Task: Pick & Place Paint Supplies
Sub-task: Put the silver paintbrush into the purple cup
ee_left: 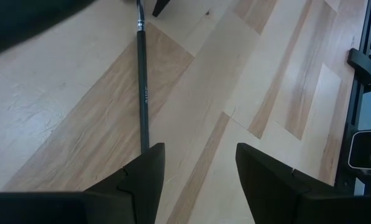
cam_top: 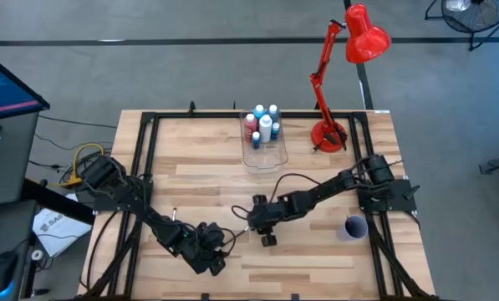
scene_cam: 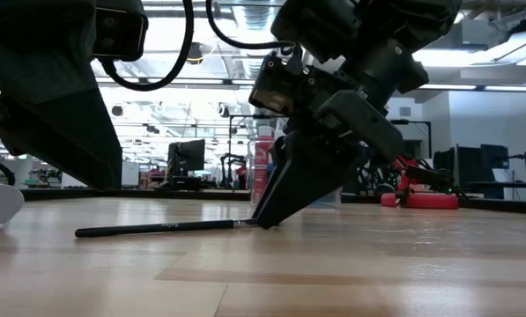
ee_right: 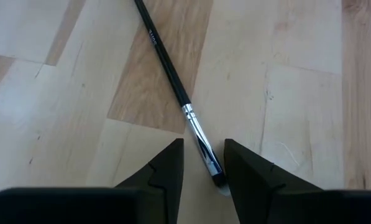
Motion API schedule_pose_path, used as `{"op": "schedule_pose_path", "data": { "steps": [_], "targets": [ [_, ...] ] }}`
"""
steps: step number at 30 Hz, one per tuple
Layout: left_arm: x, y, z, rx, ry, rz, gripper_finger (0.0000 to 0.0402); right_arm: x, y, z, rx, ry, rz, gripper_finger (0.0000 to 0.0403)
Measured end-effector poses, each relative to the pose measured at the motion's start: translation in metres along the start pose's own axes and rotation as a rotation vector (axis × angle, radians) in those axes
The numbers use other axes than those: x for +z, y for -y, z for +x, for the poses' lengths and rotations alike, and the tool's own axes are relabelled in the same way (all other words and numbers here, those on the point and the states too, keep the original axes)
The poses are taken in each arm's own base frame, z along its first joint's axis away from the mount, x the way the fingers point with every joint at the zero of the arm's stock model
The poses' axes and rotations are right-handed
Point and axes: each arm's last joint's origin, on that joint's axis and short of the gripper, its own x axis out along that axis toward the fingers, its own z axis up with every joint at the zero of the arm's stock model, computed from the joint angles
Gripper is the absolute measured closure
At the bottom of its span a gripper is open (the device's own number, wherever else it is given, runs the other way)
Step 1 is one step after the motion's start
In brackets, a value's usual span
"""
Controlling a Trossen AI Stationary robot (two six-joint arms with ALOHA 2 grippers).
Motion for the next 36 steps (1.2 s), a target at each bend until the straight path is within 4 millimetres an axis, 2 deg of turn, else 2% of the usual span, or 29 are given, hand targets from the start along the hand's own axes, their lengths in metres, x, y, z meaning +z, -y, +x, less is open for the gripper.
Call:
{"op": "schedule_pose_path", "data": {
  "steps": [13, 20, 26, 30, 36],
  "targets": [
    [-0.002, 0.001, -0.001, -0.003, -0.003, 0.004, 0.0211, 0.0, -0.005, 0.0, -0.043, -0.001, 0.013, 0.0341],
    [-0.002, 0.001, -0.001, -0.003, -0.002, 0.004, 0.0211, -0.001, -0.005, 0.0, -0.044, -0.012, 0.078, 0.0393],
    [0.0, 0.0, 0.0, 0.004, 0.006, 0.002, 0.0211, 0.001, -0.006, -0.004, -0.045, -0.032, 0.118, 0.0398],
    [0.007, -0.005, 0.003, 0.046, 0.033, 0.014, 0.0211, 0.006, -0.011, -0.012, -0.059, -0.088, 0.098, 0.04],
    [0.031, -0.019, 0.014, 0.108, 0.064, 0.037, 0.0211, 0.016, -0.022, -0.017, -0.144, -0.131, 0.054, 0.0402]
  ]
}}
